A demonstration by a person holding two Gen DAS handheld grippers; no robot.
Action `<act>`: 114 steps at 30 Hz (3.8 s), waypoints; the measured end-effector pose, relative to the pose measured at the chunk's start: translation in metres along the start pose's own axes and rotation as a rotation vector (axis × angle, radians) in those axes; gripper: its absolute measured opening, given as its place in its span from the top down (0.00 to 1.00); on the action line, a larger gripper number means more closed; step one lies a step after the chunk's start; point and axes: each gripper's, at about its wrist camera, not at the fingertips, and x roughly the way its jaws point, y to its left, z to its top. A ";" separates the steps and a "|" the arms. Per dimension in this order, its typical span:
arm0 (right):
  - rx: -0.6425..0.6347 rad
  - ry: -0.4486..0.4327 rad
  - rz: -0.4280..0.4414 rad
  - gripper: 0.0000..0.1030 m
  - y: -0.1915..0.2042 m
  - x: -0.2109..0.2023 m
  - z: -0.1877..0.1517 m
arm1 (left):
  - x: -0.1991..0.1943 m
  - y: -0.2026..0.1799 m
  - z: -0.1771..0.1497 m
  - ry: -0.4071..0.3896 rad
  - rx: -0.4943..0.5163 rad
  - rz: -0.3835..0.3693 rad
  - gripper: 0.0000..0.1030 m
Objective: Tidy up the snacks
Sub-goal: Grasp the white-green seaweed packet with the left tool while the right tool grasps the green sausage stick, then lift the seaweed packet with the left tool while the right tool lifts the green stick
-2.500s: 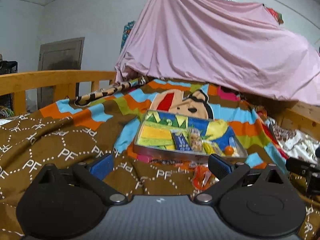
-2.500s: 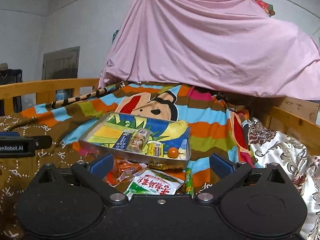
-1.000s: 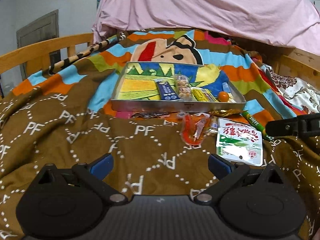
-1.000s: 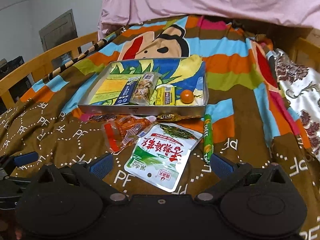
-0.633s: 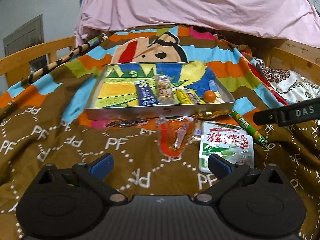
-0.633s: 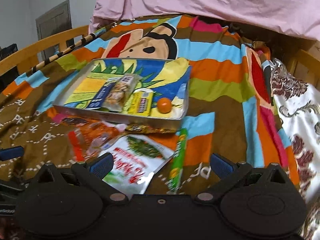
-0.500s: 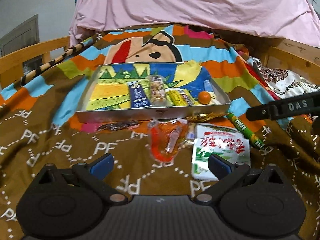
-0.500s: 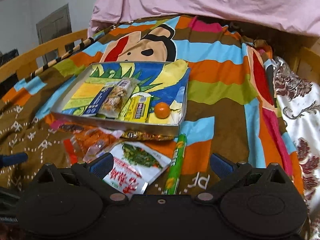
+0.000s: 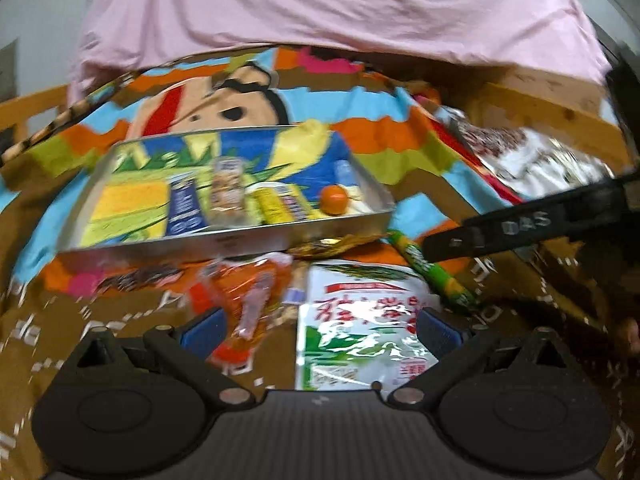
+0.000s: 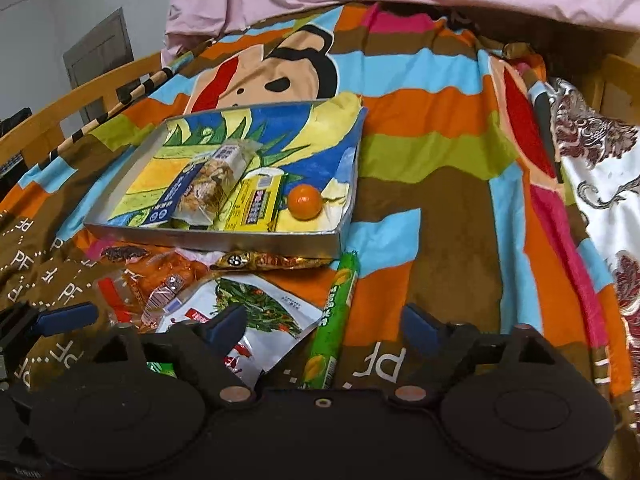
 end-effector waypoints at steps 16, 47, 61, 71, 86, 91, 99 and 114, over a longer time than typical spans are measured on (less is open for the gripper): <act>0.012 0.039 0.002 0.51 -0.003 0.033 -0.002 | 0.038 -0.019 -0.004 0.084 0.031 -0.095 0.01; 0.011 0.093 -0.004 0.79 -0.004 0.033 -0.002 | 0.028 -0.018 -0.005 0.190 0.021 0.031 0.05; -0.036 0.124 -0.007 0.75 0.004 0.031 -0.008 | 0.026 -0.016 -0.004 0.207 0.004 0.032 0.04; -0.042 0.127 -0.001 0.71 0.005 0.036 -0.007 | 0.037 -0.018 -0.001 0.206 0.011 0.030 0.04; -0.080 0.119 -0.014 0.77 0.011 0.032 -0.010 | 0.026 -0.015 -0.002 0.198 0.016 0.045 0.08; -0.138 0.093 -0.029 0.77 0.020 0.024 -0.012 | 0.016 -0.020 -0.001 0.190 0.064 0.060 0.10; -0.150 0.057 -0.040 0.77 0.023 0.011 -0.012 | 0.001 -0.025 0.003 0.167 0.105 0.072 0.11; -0.106 -0.011 -0.031 0.80 0.021 -0.015 -0.012 | -0.028 -0.033 0.021 0.069 0.161 0.089 0.11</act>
